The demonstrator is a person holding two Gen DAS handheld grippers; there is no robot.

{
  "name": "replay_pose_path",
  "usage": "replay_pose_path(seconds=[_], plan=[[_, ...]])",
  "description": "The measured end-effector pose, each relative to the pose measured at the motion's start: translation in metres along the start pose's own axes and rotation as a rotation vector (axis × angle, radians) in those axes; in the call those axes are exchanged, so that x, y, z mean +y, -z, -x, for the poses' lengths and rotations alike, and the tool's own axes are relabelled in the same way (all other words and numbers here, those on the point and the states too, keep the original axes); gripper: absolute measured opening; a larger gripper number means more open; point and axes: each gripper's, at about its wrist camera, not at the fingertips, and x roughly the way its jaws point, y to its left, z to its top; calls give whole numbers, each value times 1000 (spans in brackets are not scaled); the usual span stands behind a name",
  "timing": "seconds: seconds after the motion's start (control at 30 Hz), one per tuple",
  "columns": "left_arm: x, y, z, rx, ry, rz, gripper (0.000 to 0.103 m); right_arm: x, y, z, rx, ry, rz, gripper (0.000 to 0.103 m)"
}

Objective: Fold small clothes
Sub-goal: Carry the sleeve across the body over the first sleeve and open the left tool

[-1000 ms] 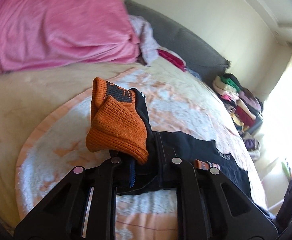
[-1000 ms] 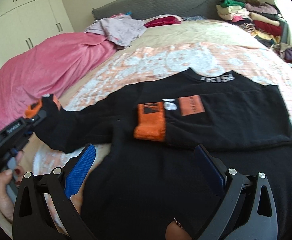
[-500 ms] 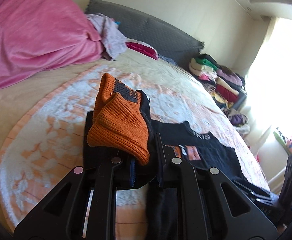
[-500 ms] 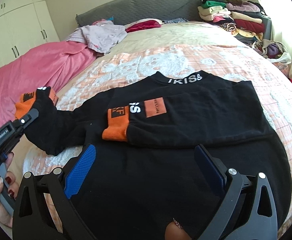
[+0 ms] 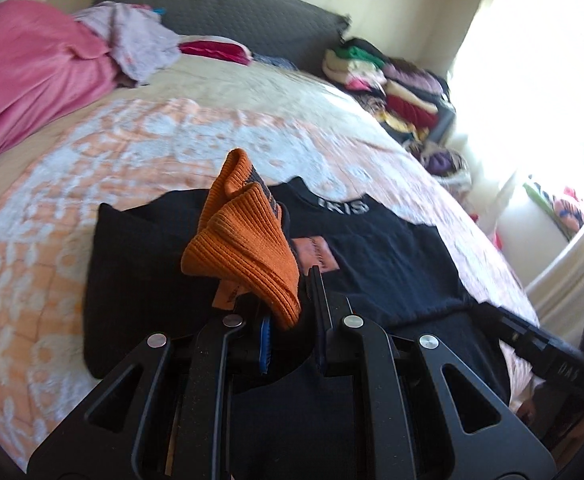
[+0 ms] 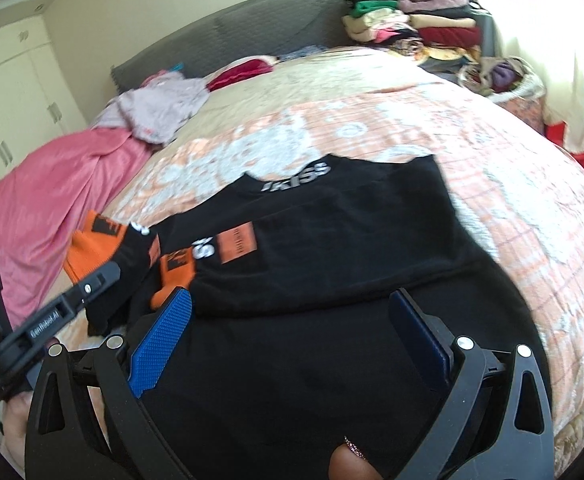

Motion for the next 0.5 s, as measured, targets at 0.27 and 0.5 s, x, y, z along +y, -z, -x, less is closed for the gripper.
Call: replay_pose_path(seconds=[0.27,0.5], plan=[[-18,-2,-28,72,69,-54,11,-37,-2,-2,-12,57,-90,98],[-22,3,-32,98,155,-48,27,-46,0,-13,5,90,-110,98]])
